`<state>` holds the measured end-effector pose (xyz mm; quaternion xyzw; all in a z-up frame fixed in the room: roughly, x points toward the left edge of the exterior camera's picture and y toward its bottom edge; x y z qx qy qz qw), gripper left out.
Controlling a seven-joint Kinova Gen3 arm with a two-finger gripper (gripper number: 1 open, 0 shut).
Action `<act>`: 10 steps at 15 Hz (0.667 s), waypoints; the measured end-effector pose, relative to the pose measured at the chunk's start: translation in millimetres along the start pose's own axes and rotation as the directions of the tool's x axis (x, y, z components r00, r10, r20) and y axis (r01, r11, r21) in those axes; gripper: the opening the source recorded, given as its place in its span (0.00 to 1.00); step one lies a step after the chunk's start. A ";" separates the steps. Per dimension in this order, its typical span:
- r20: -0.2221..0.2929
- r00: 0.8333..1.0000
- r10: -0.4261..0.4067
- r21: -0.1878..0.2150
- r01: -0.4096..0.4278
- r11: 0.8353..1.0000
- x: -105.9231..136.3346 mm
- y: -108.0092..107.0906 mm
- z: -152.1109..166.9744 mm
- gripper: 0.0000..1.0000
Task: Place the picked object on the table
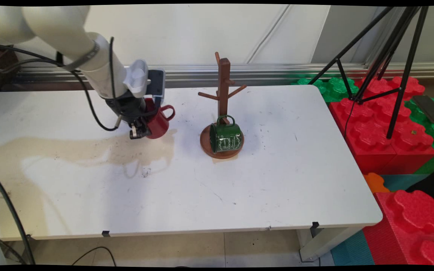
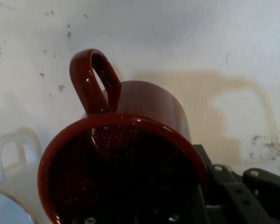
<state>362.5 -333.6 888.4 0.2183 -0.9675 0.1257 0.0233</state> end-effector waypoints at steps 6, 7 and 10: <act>0.055 0.998 0.001 -0.036 0.001 0.999 12.4 -12.1 29.5 0.00; 0.061 0.998 0.001 -0.041 0.002 0.999 13.6 -13.4 33.0 0.00; 0.082 0.997 0.001 -0.058 0.004 0.998 16.2 -17.0 43.1 0.00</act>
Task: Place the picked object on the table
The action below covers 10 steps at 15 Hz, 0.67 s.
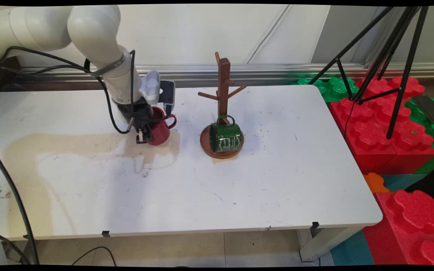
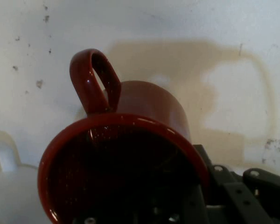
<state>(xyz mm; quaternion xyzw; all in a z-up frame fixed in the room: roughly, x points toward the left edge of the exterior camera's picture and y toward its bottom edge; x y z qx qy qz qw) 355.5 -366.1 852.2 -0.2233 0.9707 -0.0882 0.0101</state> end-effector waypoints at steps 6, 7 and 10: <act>0.029 1.000 -0.002 -0.026 0.003 1.000 4.3 -7.8 15.2 0.00; 0.031 1.000 -0.003 -0.028 0.003 1.000 4.5 -8.3 16.3 0.00; 0.038 0.999 -0.005 -0.037 0.006 0.999 5.0 -10.0 19.7 1.00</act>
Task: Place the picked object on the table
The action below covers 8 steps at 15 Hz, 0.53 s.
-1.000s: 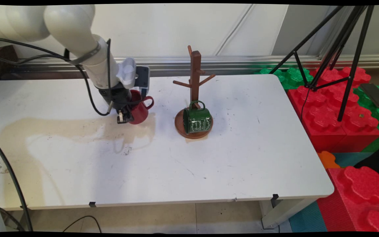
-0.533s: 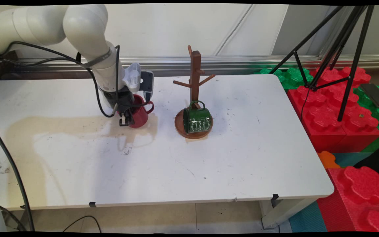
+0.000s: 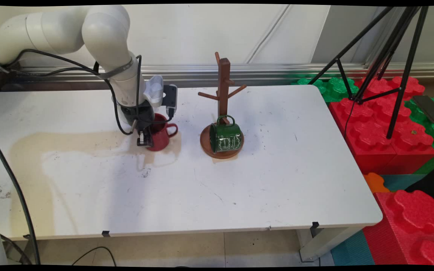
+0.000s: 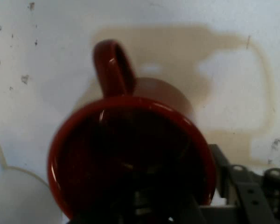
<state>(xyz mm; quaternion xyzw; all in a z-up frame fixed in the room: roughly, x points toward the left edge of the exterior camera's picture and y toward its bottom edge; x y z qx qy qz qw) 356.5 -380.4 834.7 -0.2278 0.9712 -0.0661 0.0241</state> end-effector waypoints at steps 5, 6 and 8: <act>0.006 1.000 0.001 -0.007 -0.001 1.000 -0.5 -2.1 3.1 1.00; 0.007 1.000 0.003 -0.007 -0.003 1.000 -0.9 -2.5 3.3 1.00; 0.006 1.000 0.008 -0.007 -0.008 1.000 -2.2 -2.7 2.9 1.00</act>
